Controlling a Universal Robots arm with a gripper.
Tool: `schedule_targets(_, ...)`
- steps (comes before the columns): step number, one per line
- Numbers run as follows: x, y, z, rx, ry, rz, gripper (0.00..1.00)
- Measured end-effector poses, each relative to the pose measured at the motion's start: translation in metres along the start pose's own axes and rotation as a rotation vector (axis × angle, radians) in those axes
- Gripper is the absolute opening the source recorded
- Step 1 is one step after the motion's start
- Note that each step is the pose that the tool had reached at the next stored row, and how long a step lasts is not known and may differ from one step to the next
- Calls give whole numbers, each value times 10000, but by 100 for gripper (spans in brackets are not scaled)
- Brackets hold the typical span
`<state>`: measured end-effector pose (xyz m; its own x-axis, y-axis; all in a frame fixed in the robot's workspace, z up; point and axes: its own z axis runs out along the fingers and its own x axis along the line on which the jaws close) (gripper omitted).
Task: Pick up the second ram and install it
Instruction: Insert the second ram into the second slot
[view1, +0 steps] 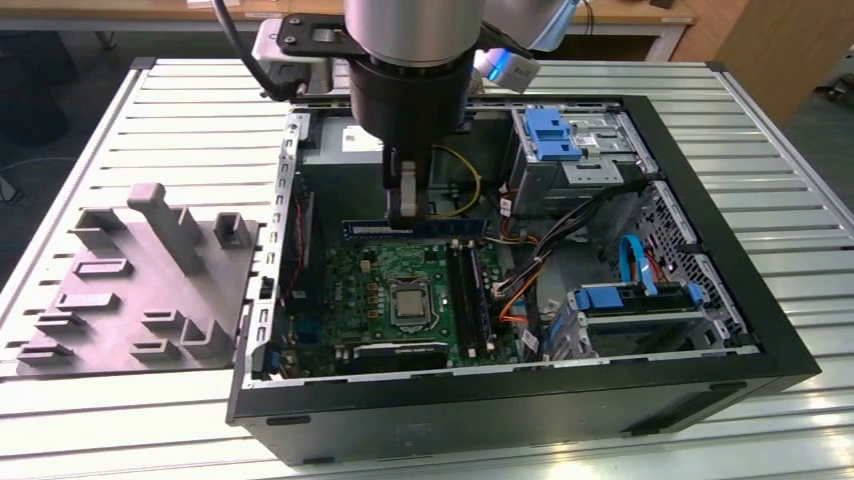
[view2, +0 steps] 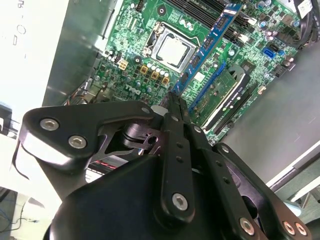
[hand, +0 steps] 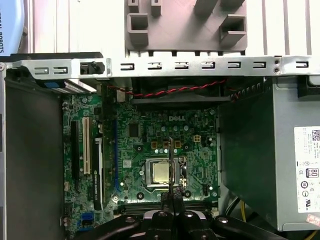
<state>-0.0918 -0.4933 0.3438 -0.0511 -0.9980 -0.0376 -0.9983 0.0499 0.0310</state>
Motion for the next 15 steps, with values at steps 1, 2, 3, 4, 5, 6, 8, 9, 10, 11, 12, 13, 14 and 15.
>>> schedule_targets(1,0,0,2,4,-4,119,11)
schedule_targets(2,0,-1,3,10,-8,258,11)
schedule_targets(3,0,-1,5,15,-12,405,11)
schedule_targets(4,0,-1,7,21,-17,559,11)
schedule_targets(5,0,-1,9,28,-23,732,11)
schedule_targets(6,0,-1,11,34,-28,898,11)
schedule_targets(8,1,-1,14,46,-38,1238,11)
schedule_targets(9,0,-1,17,53,-44,1413,11)
schedule_targets(10,1,-1,19,60,-49,1594,11)
schedule_targets(11,1,-1,21,67,-56,1789,11)
schedule_targets(12,1,-1,24,74,-61,1969,11)
schedule_targets(13,1,-1,26,81,-67,2149,11)
schedule_targets(14,1,-1,29,87,-73,2328,11)
schedule_targets(15,1,-1,31,94,-78,2503,11)
